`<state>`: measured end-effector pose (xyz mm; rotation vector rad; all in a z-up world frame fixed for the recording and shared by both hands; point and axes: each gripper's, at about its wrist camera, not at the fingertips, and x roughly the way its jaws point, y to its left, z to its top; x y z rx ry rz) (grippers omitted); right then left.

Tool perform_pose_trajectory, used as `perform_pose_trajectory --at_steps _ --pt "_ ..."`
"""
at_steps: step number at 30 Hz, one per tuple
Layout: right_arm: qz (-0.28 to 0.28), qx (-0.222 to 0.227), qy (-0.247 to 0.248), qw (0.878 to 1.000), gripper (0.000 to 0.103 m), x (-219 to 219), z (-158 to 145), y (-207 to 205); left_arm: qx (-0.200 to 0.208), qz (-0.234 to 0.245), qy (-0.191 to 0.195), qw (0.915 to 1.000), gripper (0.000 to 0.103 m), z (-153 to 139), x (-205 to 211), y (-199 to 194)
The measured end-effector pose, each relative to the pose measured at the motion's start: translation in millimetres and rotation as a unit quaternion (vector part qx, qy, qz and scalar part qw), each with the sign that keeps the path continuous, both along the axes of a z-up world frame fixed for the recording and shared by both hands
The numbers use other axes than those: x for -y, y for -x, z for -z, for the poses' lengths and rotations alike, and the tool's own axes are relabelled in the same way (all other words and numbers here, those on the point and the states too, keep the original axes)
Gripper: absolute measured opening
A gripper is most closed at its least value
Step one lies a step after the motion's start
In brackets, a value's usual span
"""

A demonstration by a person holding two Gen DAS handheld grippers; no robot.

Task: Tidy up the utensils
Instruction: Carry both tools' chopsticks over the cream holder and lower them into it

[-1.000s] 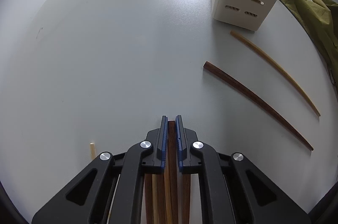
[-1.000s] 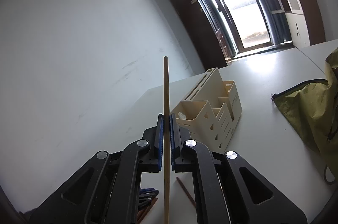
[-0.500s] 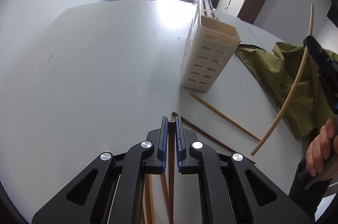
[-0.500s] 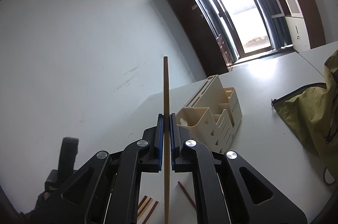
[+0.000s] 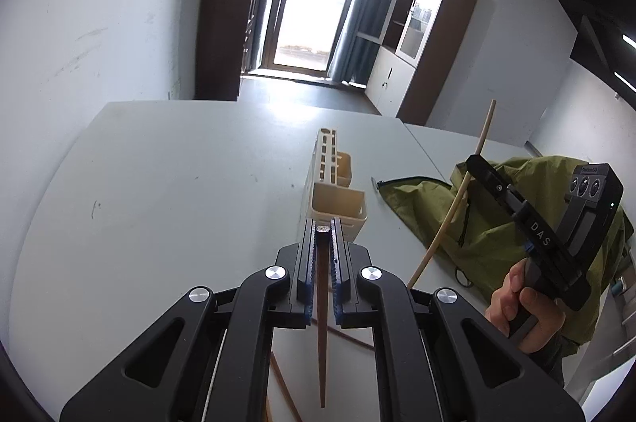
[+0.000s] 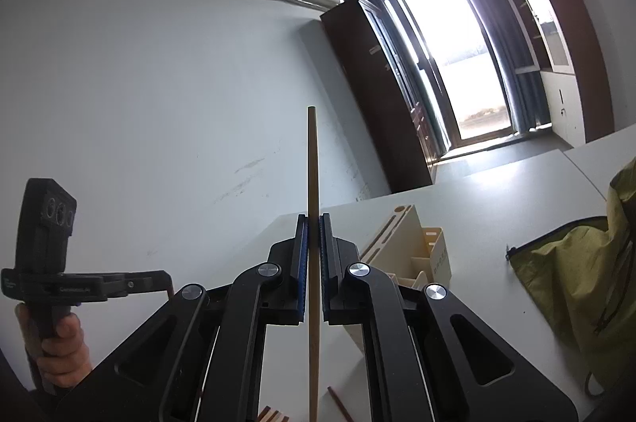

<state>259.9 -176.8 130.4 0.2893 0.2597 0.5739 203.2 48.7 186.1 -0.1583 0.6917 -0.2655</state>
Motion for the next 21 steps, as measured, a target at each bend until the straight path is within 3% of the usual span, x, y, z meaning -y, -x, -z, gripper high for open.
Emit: perform_pose_trajectory --at_steps 5,7,11,16,21 --pt "0.033 0.044 0.043 0.998 0.006 -21.5 -24.6 -34.6 0.055 -0.005 -0.002 0.9985 0.006 -47.8 14.8 -22.6" --pt "0.044 0.062 0.056 0.996 0.006 -28.6 -28.7 -47.6 0.091 -0.028 -0.014 0.9953 0.006 -63.4 22.0 -35.1" --pt "0.063 0.088 0.064 0.992 0.006 -33.1 -28.1 -66.6 0.134 -0.05 0.001 0.9897 0.006 -80.5 32.3 -62.4" --pt "0.074 0.086 0.073 0.991 0.006 -33.5 -9.1 -85.5 0.21 -0.068 0.0 0.9753 0.006 -84.7 56.2 -81.8" --pt "0.07 0.071 0.075 0.992 0.006 -29.3 16.0 -93.8 0.193 -0.056 0.017 0.9795 0.006 -58.0 68.6 -105.0"
